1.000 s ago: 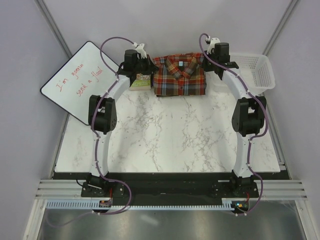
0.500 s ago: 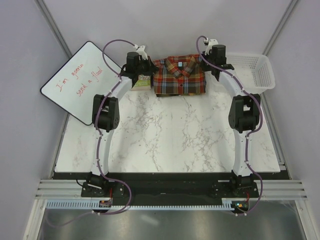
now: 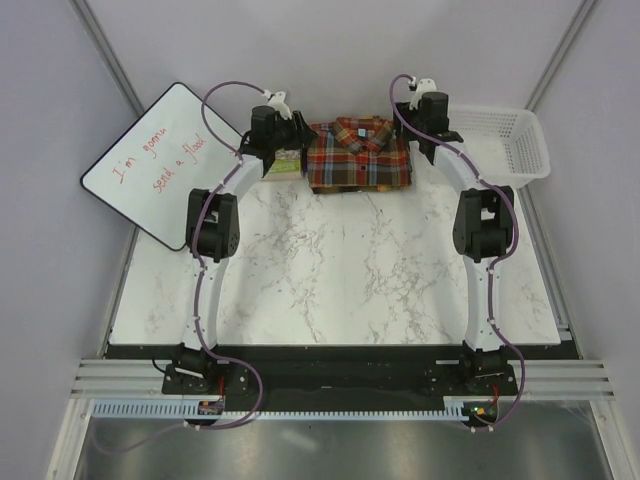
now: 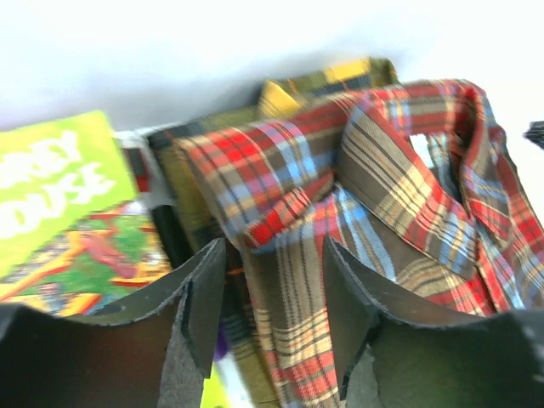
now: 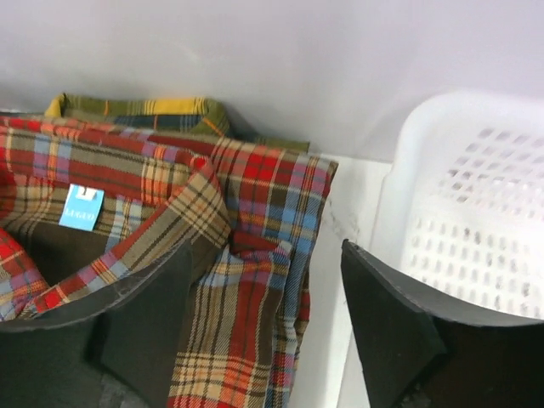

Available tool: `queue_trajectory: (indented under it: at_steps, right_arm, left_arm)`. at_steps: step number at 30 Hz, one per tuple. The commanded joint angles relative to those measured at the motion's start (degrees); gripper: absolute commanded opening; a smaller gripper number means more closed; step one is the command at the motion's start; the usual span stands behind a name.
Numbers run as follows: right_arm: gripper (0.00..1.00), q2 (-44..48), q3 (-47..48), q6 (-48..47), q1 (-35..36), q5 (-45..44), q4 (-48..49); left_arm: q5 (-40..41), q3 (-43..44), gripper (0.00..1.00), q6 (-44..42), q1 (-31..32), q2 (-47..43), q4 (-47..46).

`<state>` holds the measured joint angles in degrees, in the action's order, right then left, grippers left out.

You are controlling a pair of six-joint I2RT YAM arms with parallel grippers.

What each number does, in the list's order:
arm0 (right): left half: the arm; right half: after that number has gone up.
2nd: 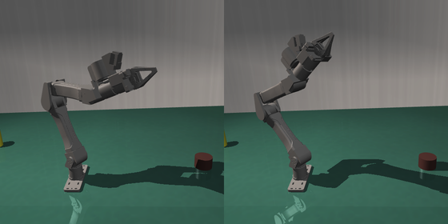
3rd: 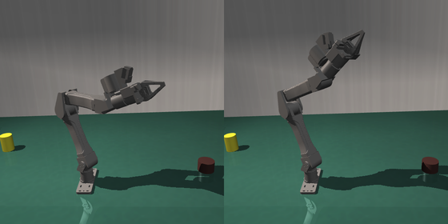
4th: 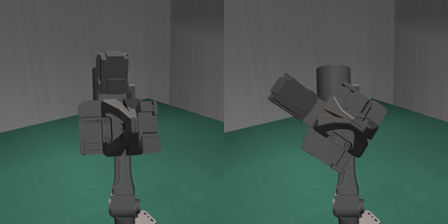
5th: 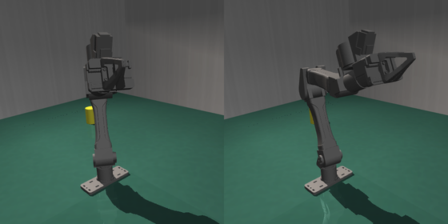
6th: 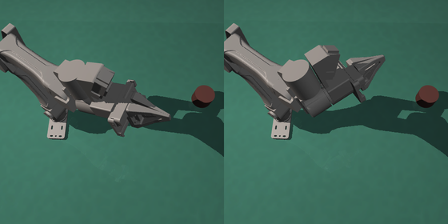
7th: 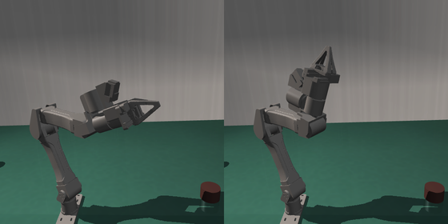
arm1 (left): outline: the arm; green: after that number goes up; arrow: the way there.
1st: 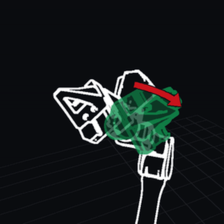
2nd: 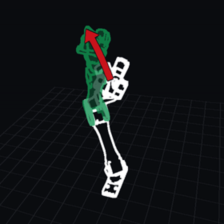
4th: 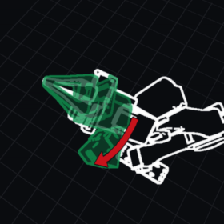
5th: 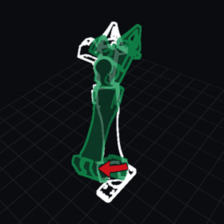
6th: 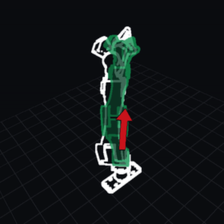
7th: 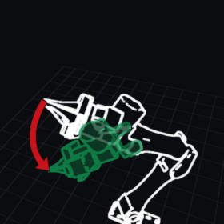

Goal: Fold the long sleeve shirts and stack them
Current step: Neatly place the folded shirt to the corner

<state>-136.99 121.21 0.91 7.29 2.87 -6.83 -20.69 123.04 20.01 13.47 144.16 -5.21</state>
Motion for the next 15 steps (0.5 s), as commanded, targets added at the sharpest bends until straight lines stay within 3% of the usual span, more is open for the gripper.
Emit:
queue_trajectory:
  at_steps: [1,5,9,12,15]
  right_arm:
    - [0.79,4.62,2.98,-0.47,0.18,-0.16,5.33]
    - [0.79,8.14,1.67,-0.47,0.44,3.71,5.07]
    - [0.76,9.72,-1.23,-0.12,0.88,6.87,4.54]
    - [0.64,9.81,-3.52,1.73,1.06,8.46,4.46]
    - [0.55,8.41,-4.31,2.34,1.06,8.46,4.37]
  left_arm:
    - [1.71,-0.69,0.58,-1.72,-2.49,-6.78,-3.14]
    - [-2.05,-3.68,0.55,-5.77,-2.66,-10.91,-1.91]
    - [-10.23,-4.74,0.41,-5.42,-2.40,-11.71,-4.18]
    - [-13.32,0.33,0.31,-5.25,-1.35,-7.50,-3.32]
    - [-15.17,3.59,0.30,-2.70,-0.47,-3.01,-3.75]
